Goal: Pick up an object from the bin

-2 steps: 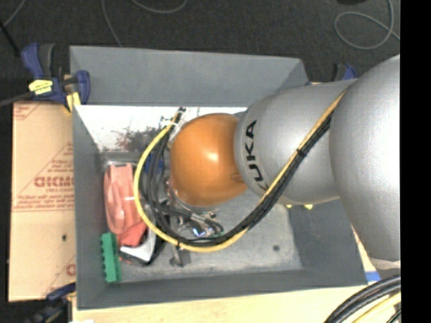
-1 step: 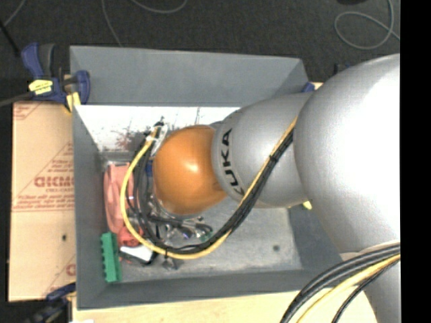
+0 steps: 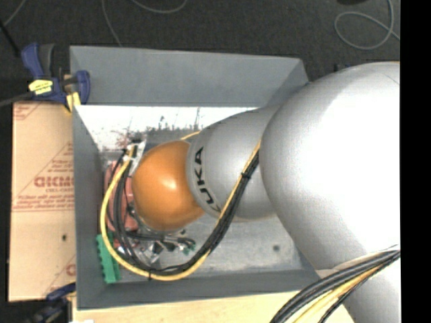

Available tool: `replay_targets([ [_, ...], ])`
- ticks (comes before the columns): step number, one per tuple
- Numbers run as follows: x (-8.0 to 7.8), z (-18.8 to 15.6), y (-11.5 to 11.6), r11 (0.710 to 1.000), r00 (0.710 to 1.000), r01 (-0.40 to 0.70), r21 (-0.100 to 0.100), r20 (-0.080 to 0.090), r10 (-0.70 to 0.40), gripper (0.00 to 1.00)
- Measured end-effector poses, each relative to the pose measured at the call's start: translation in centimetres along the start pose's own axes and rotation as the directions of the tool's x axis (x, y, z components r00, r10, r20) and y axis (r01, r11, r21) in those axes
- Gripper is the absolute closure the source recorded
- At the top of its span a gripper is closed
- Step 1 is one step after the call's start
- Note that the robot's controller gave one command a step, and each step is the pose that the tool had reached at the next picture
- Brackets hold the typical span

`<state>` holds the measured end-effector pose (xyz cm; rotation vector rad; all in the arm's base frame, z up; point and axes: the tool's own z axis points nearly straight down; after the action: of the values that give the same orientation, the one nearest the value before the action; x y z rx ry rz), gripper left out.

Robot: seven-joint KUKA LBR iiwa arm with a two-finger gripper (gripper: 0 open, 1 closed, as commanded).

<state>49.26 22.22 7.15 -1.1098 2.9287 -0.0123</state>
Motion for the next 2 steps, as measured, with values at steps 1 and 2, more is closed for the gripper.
replay_targets([
  [1, 0.0, 0.0, 0.0, 1.0, 1.0, 0.0, 0.0, 0.0, 0.0, 1.0],
  [2, 0.13, -0.45, 0.03, 1.0, 1.0, -0.001, -0.001, -0.002, 0.0, 1.0],
])
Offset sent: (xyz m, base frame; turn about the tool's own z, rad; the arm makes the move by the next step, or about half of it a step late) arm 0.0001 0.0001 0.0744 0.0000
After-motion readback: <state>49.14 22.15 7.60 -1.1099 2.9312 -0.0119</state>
